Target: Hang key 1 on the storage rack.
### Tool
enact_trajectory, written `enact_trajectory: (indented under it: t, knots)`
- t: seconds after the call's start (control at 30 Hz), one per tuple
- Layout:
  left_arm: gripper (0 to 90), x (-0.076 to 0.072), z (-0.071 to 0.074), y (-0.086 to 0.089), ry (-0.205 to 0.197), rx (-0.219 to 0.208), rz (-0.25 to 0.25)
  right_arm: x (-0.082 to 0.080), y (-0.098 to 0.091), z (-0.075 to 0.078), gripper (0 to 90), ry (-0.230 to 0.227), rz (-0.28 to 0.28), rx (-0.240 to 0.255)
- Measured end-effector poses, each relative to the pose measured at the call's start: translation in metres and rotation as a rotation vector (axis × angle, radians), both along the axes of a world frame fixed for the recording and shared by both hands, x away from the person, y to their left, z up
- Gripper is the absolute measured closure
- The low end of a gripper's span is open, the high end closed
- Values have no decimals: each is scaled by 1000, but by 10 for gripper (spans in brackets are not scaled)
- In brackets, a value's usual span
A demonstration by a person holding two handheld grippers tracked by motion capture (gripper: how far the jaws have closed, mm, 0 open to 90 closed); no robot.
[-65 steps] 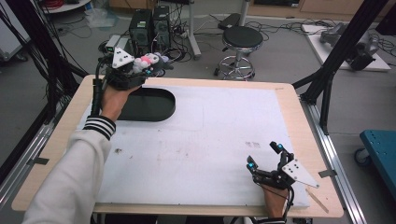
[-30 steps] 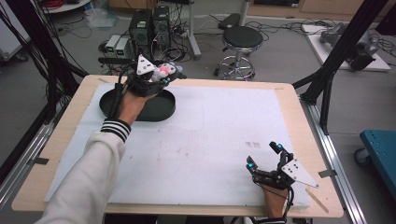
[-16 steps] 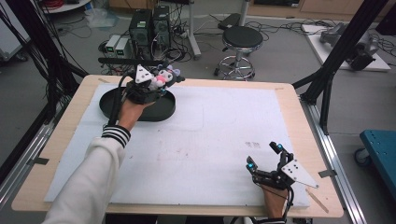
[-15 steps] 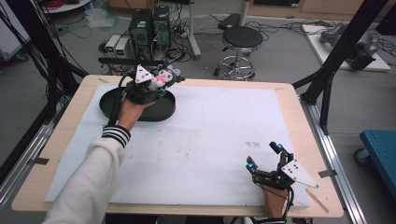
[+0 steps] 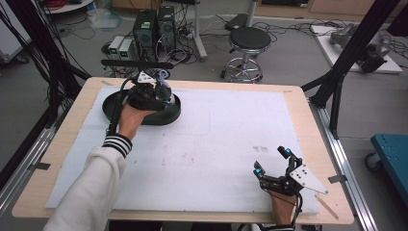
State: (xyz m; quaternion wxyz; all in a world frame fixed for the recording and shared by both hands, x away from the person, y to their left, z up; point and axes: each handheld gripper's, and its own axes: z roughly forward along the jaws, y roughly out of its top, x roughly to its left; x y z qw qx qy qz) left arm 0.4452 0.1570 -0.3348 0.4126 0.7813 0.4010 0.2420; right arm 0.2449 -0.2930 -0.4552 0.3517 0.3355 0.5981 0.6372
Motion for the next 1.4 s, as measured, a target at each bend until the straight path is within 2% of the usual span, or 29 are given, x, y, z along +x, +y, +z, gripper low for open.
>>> enact_trajectory:
  t: [0.03,0.07,0.1,0.13,0.2,0.23,0.33,0.37,0.4,0.43,0.57,0.67,0.8,0.87,1.03,1.07,1.23,1.37,1.4]
  knots:
    - [168,-1,0,2,-6,-16,-13,0,0,0,6,-3,1,-2]
    - [159,-3,1,4,-28,-45,-33,0,0,0,6,-2,0,-3]
    - [132,-7,1,7,-69,-74,-50,0,0,0,5,3,0,-3]
    - [98,-11,2,11,-131,-95,-72,0,1,0,6,7,-2,-3]
    - [84,-18,4,16,-185,-100,-92,0,1,0,6,0,-2,-10]
    - [84,-22,6,21,-195,-95,-102,0,1,0,6,0,-2,-10]
    - [64,-33,10,34,-250,-142,-119,0,1,0,6,0,-4,-12]
    - [64,-38,11,41,-260,-169,-130,0,1,0,6,0,-4,-12]
    - [60,-40,12,45,-267,-189,-140,0,1,0,6,0,-4,-12]
    - [17,-44,13,51,-269,-196,-143,1,1,0,5,0,-4,-12]
    - [17,-63,14,72,-269,-228,-181,1,1,0,6,0,-5,-11]
    - [17,-83,10,85,-304,-244,-202,1,0,0,5,9,-2,3]
    - [17,-107,1,99,-353,-285,-228,3,-2,1,5,18,2,20]
    - [17,-118,-5,105,-357,-303,-231,5,-2,1,5,19,2,36]
    - [17,-131,-15,116,-379,-340,-236,7,0,1,5,36,5,25]
    - [17,-132,-16,118,-380,-336,-236,8,1,1,5,29,10,9]
    - [17,-139,-22,120,-371,-344,-249,10,3,2,5,30,13,2]
    - [17,-144,-29,120,-369,-318,-256,13,4,2,5,37,26,-3]
    - [17,-145,-31,120,-372,-325,-258,13,4,2,5,44,24,-1]
